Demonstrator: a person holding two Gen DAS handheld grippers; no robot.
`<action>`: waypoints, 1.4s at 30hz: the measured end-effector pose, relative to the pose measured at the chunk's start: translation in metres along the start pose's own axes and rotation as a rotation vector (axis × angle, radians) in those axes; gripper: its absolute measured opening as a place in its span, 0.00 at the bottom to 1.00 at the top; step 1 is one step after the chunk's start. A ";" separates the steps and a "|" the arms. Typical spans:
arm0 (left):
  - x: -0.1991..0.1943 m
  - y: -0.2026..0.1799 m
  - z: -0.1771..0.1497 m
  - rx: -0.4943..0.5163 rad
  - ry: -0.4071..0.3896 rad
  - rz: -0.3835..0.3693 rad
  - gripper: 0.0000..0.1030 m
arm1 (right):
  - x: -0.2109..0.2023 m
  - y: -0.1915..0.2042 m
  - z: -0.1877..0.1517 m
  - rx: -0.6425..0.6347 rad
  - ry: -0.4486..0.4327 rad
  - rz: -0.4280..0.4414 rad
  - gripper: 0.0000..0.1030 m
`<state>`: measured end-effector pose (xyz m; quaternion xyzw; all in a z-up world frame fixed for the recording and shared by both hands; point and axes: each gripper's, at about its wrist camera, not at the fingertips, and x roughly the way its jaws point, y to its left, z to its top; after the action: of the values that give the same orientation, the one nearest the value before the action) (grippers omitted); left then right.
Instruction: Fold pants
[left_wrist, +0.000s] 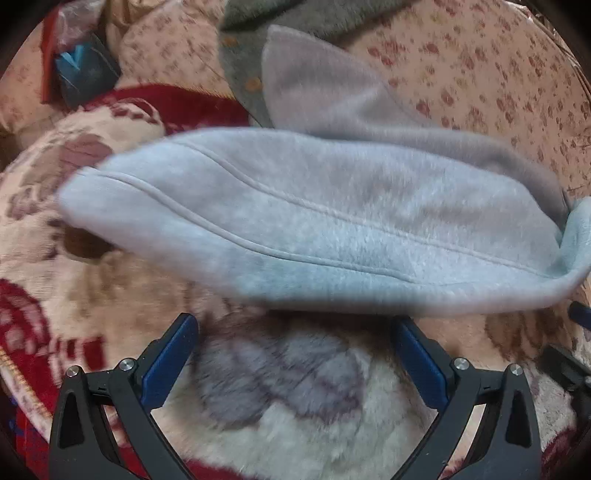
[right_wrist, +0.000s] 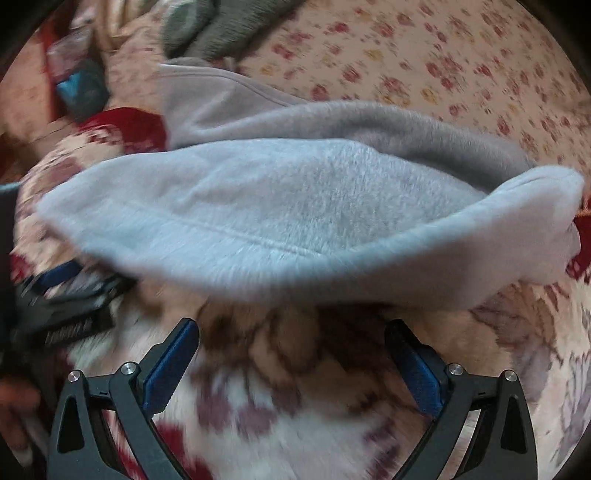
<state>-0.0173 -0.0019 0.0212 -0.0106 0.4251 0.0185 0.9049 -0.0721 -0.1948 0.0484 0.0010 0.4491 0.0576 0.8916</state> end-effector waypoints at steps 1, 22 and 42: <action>-0.006 0.001 0.000 -0.003 -0.012 0.012 1.00 | -0.010 -0.006 -0.002 -0.015 -0.014 0.022 0.99; 0.007 0.042 0.046 -0.230 0.025 0.011 1.00 | -0.029 -0.262 0.062 0.628 0.018 0.008 1.00; -0.014 0.053 0.049 -0.218 -0.039 -0.115 0.15 | -0.111 -0.236 0.019 0.470 -0.115 0.118 0.13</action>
<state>0.0096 0.0525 0.0631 -0.1326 0.4017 0.0130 0.9060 -0.0981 -0.4395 0.1358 0.2379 0.3977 0.0032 0.8861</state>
